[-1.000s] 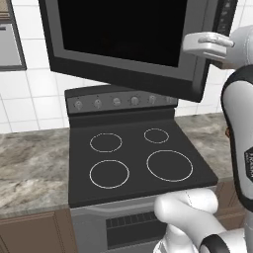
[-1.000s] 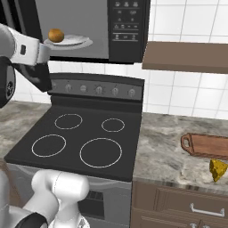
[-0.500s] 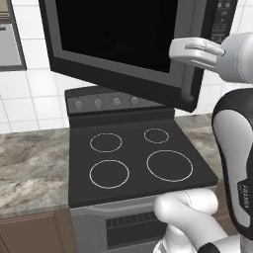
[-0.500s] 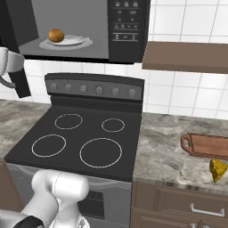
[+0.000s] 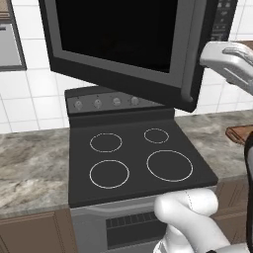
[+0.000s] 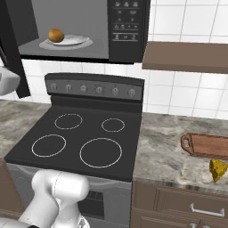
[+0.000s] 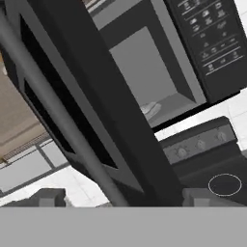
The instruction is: Retrieve the reheated potato from the microwave, then place the potato, cheese, and condiment on the cutting board.
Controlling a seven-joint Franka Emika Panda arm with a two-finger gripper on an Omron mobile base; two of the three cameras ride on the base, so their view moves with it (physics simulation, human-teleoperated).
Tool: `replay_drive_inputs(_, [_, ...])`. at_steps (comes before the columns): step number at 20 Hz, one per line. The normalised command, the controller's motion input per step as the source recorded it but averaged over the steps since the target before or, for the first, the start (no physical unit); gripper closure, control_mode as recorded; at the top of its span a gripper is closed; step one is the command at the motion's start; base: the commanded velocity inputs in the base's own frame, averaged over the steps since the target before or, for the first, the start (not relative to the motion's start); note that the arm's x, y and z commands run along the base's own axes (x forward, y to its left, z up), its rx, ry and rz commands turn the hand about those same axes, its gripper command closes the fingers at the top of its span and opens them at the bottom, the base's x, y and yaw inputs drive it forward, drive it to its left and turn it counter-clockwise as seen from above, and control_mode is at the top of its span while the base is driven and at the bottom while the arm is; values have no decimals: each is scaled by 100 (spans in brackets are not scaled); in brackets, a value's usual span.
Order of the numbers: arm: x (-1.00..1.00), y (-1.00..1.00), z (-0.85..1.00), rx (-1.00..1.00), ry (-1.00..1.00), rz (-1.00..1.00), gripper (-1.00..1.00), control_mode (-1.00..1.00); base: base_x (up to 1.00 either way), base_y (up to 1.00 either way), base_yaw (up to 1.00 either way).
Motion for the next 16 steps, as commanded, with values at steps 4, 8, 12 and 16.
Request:
replay_drive_inputs(4, [1,-65,-1,20,11,-7,-100,-100,0,0,0])
replay_drive_inputs(8, [16,-52,-12,29,5,1,-100,-100,0,0,0])
replay_drive_inputs(12, [31,-47,-18,26,3,3,-100,-100,0,0,0])
replay_drive_inputs(16, [47,-21,-24,29,6,0,-100,-100,0,0,0])
